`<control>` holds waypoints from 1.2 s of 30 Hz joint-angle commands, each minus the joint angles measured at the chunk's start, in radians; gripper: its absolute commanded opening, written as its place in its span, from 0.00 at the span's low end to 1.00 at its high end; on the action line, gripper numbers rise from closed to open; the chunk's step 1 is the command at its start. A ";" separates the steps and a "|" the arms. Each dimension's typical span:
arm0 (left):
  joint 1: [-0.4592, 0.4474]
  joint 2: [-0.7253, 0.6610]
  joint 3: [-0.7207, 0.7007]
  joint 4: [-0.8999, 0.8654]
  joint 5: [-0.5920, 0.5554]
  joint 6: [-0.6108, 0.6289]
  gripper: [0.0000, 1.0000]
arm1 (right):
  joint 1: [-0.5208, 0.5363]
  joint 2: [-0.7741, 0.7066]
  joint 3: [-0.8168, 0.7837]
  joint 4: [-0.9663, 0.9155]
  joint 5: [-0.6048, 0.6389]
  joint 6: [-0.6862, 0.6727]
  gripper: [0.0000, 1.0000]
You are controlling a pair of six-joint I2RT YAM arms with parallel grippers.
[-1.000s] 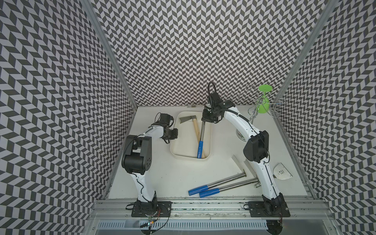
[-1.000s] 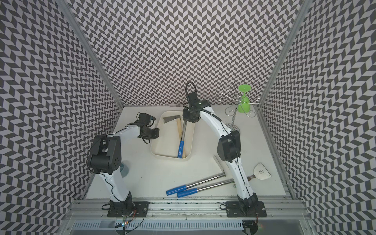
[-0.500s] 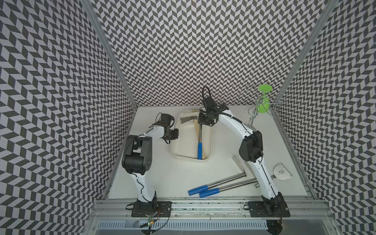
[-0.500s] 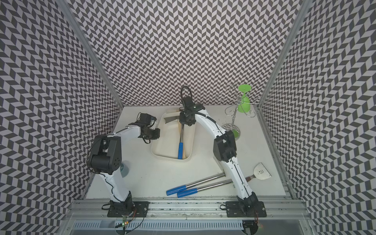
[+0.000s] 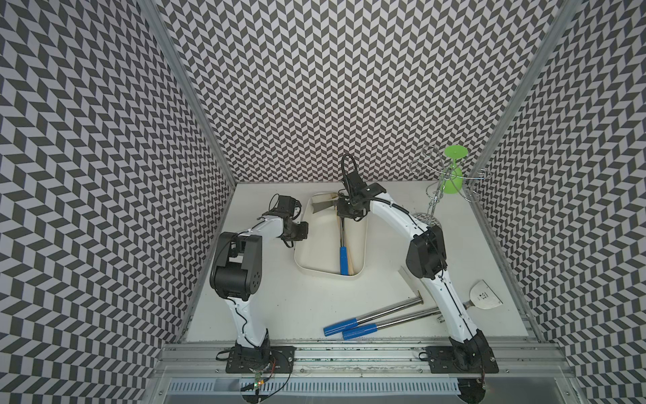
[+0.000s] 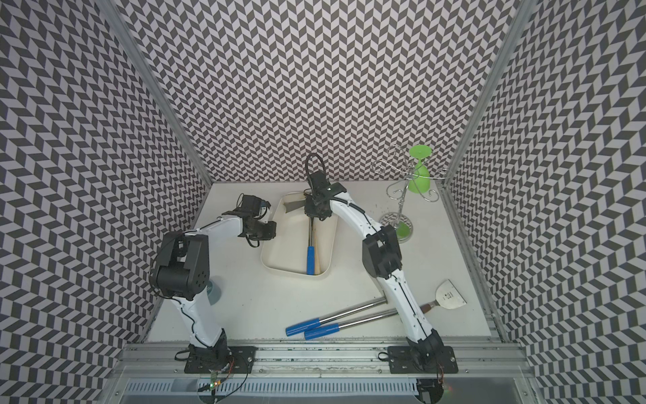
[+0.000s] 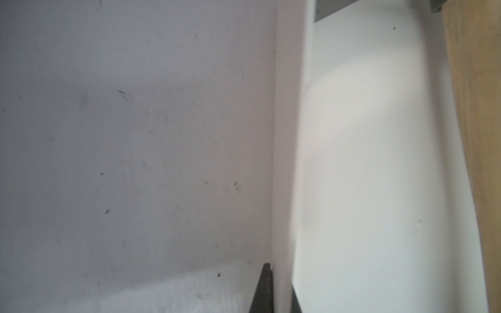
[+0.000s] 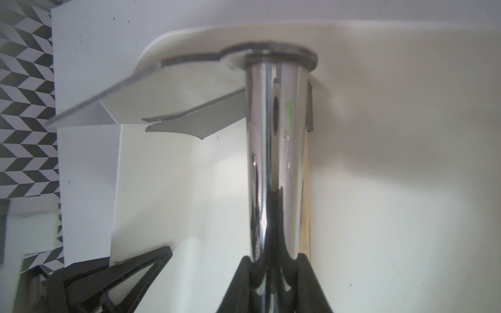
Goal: Put the small hoe into the storage box
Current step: Place the hoe in the storage box.
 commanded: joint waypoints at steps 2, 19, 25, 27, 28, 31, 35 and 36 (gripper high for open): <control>0.002 -0.017 0.000 -0.004 0.026 -0.008 0.01 | 0.011 0.036 0.021 0.014 0.052 -0.046 0.00; 0.002 -0.015 0.006 -0.006 0.026 -0.010 0.02 | 0.011 0.037 0.021 0.037 0.081 -0.046 0.29; 0.002 -0.013 0.009 -0.007 0.026 -0.010 0.02 | 0.013 -0.039 -0.009 0.034 0.091 -0.064 0.40; 0.001 -0.014 0.012 -0.010 0.025 -0.011 0.03 | 0.012 -0.069 -0.020 0.029 0.110 -0.073 0.42; 0.002 -0.015 0.013 -0.010 0.024 -0.011 0.03 | 0.012 -0.082 -0.022 0.024 0.121 -0.075 0.44; 0.002 -0.014 0.015 -0.012 0.022 -0.012 0.03 | 0.010 -0.113 -0.022 0.024 0.140 -0.074 0.45; 0.004 -0.014 0.015 -0.012 0.024 -0.012 0.03 | -0.009 -0.133 -0.021 0.081 0.137 -0.040 0.44; 0.004 -0.013 0.015 -0.012 0.026 -0.012 0.03 | -0.015 -0.130 -0.021 0.098 0.133 -0.030 0.45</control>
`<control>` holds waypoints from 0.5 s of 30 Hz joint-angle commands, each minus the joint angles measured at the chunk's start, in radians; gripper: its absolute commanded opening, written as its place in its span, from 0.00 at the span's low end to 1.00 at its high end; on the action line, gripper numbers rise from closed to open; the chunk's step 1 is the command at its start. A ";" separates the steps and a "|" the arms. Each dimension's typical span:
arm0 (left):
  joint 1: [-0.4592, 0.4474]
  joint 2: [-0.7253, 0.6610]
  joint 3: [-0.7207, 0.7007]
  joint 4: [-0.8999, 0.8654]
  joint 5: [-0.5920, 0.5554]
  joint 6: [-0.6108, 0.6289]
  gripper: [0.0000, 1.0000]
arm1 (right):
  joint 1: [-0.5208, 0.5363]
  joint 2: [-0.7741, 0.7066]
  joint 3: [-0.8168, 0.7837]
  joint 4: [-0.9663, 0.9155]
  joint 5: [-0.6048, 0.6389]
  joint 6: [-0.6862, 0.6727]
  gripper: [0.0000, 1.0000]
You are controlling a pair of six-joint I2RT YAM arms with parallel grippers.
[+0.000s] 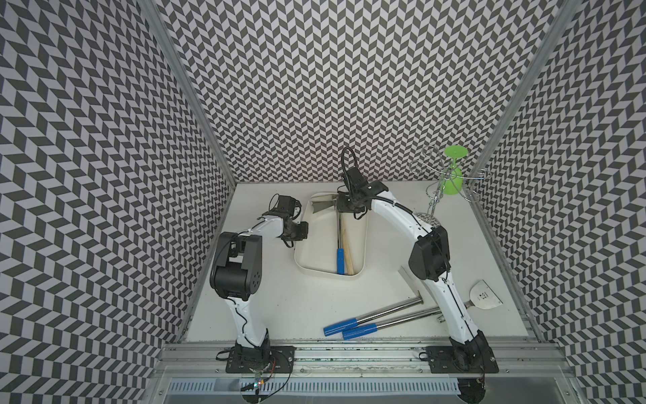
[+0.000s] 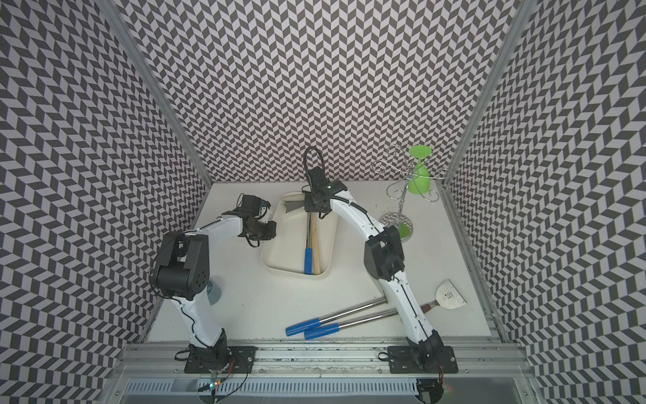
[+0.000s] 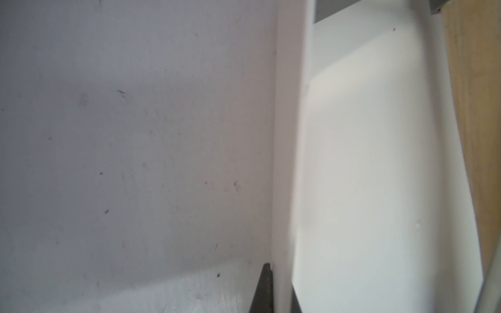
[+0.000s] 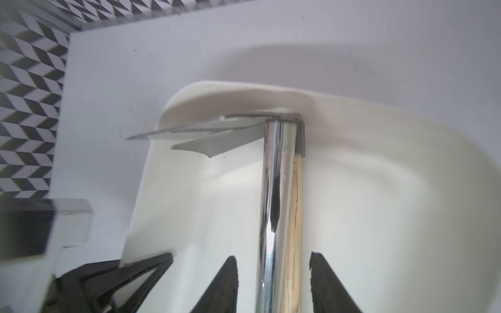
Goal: Put the small hoe into the storage box
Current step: Place the hoe in the storage box.
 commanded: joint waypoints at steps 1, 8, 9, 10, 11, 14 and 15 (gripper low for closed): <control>0.002 -0.013 0.015 -0.012 0.025 -0.009 0.03 | -0.023 -0.041 0.001 0.086 0.007 0.037 0.44; 0.003 -0.013 0.015 -0.012 0.029 -0.009 0.03 | -0.043 0.041 0.056 0.188 -0.049 0.096 0.40; 0.003 -0.013 0.015 -0.012 0.030 -0.010 0.03 | -0.042 0.053 0.058 0.189 -0.058 0.106 0.40; 0.003 -0.013 0.016 -0.012 0.030 -0.010 0.03 | -0.044 0.063 0.057 0.190 -0.067 0.111 0.40; 0.003 -0.014 0.016 -0.012 0.030 -0.009 0.03 | -0.041 0.067 0.055 0.189 -0.075 0.112 0.40; 0.003 -0.014 0.020 -0.014 0.032 -0.009 0.03 | -0.031 0.056 0.027 0.173 -0.081 0.079 0.41; 0.002 -0.012 0.022 -0.014 0.033 -0.012 0.03 | -0.023 0.040 0.008 0.165 -0.074 0.060 0.42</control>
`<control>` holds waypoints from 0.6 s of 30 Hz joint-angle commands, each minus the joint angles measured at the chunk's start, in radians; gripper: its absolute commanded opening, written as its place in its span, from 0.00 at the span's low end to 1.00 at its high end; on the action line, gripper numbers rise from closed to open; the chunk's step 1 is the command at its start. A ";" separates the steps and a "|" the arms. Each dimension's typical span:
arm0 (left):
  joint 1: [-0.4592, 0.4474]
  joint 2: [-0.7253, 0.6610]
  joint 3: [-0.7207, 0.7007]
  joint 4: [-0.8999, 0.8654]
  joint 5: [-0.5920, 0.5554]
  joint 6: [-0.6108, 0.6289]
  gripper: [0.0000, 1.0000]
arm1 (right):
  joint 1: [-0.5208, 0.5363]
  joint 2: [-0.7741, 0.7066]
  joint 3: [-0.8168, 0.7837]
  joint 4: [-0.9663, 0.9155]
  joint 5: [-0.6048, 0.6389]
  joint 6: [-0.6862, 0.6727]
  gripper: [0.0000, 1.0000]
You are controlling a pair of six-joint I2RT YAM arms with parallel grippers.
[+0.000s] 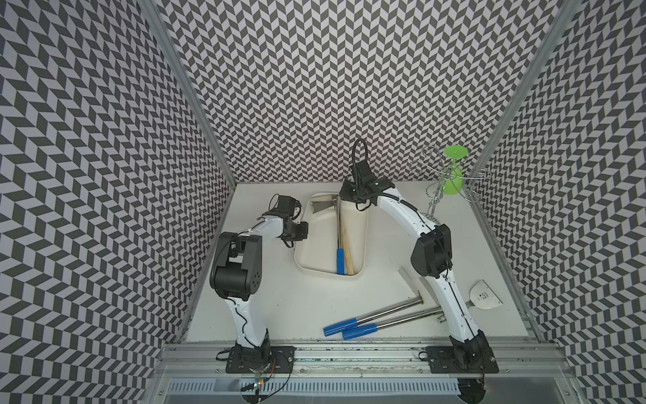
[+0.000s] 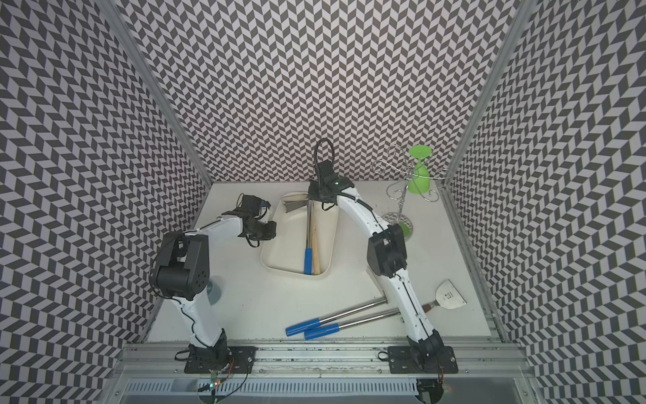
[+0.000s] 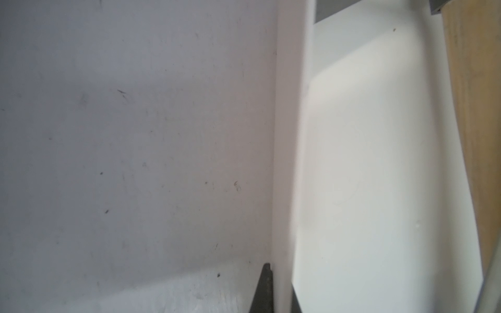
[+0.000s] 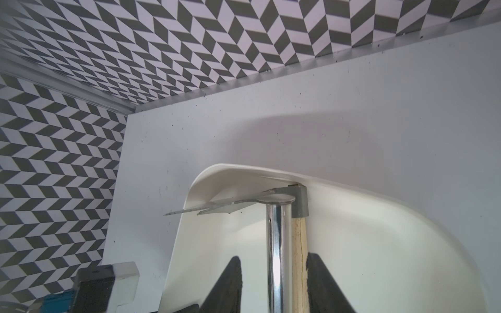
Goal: Put the small hoe into the storage box
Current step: Place the hoe in the storage box.
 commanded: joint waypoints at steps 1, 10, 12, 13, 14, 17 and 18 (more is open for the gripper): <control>0.003 -0.010 0.025 -0.013 0.035 -0.012 0.03 | 0.028 -0.027 -0.038 0.006 -0.008 -0.039 0.43; 0.004 -0.006 0.036 -0.015 0.036 -0.019 0.03 | 0.137 -0.179 -0.155 -0.203 0.141 -0.077 0.51; 0.003 -0.005 0.034 -0.015 0.035 -0.021 0.03 | 0.173 -0.165 -0.150 -0.268 0.165 -0.072 0.50; 0.004 -0.006 0.032 -0.015 0.035 -0.022 0.03 | 0.188 -0.156 -0.150 -0.288 0.177 -0.068 0.50; 0.004 -0.008 0.031 -0.015 0.035 -0.022 0.03 | 0.196 -0.149 -0.150 -0.295 0.182 -0.064 0.49; 0.004 -0.008 0.028 -0.013 0.040 -0.026 0.03 | 0.209 -0.110 -0.113 -0.303 0.206 -0.055 0.47; 0.004 -0.010 0.027 -0.012 0.041 -0.026 0.03 | 0.210 -0.087 -0.077 -0.319 0.228 -0.054 0.47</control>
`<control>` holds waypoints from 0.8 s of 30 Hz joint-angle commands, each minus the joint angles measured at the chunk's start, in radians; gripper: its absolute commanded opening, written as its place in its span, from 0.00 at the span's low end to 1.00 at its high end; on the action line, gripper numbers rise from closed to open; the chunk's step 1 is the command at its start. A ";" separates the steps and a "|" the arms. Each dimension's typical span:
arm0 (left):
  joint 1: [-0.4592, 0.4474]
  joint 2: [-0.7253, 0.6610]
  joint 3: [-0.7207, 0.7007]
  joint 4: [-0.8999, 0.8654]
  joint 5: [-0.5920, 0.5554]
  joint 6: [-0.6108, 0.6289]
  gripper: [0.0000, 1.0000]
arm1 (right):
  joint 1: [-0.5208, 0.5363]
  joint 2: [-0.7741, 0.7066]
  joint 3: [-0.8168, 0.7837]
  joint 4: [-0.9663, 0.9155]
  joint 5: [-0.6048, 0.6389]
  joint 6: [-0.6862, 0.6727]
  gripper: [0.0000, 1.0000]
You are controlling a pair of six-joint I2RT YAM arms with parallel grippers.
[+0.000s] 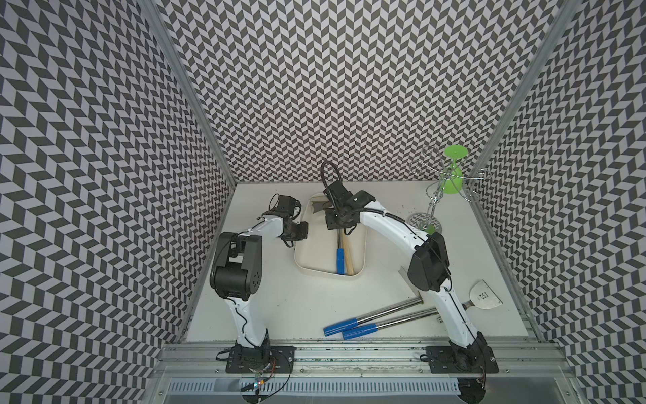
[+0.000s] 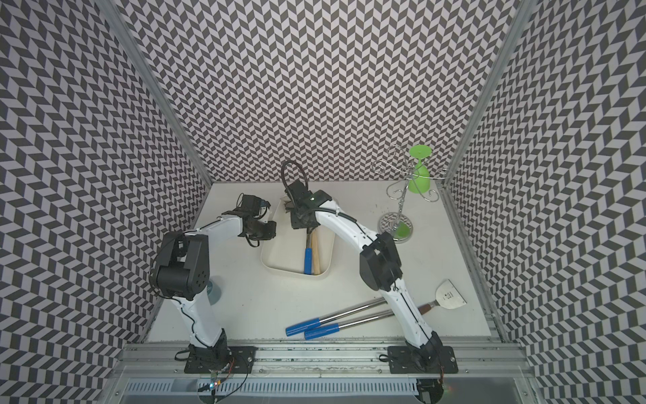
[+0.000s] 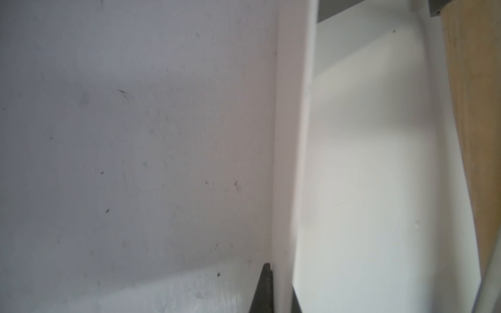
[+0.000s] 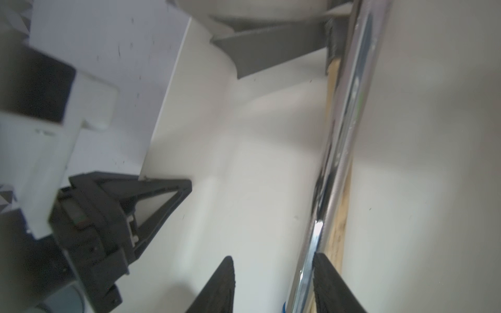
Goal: Put the small hoe into the storage box
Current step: Place the hoe in the storage box.
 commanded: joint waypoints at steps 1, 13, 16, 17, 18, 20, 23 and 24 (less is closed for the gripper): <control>0.004 -0.012 0.023 -0.008 0.043 -0.022 0.03 | -0.008 0.057 0.100 -0.061 0.101 0.007 0.47; 0.003 -0.012 0.025 -0.008 0.048 -0.025 0.03 | -0.005 0.120 0.106 -0.077 0.182 -0.002 0.46; 0.004 -0.008 0.023 -0.006 0.050 -0.027 0.03 | -0.003 0.143 0.115 -0.042 0.175 -0.007 0.45; 0.003 -0.009 0.024 -0.006 0.051 -0.026 0.03 | -0.003 0.153 0.120 -0.044 0.173 -0.007 0.45; 0.003 -0.008 0.025 -0.006 0.051 -0.027 0.03 | -0.003 0.165 0.123 -0.047 0.173 -0.008 0.44; 0.003 -0.008 0.025 -0.006 0.050 -0.027 0.03 | -0.003 0.179 0.123 -0.050 0.175 -0.007 0.43; 0.004 -0.009 0.025 -0.006 0.049 -0.026 0.03 | -0.002 0.182 0.121 -0.039 0.194 -0.012 0.35; 0.004 -0.009 0.024 -0.006 0.049 -0.026 0.03 | -0.002 0.180 0.120 -0.032 0.202 -0.016 0.31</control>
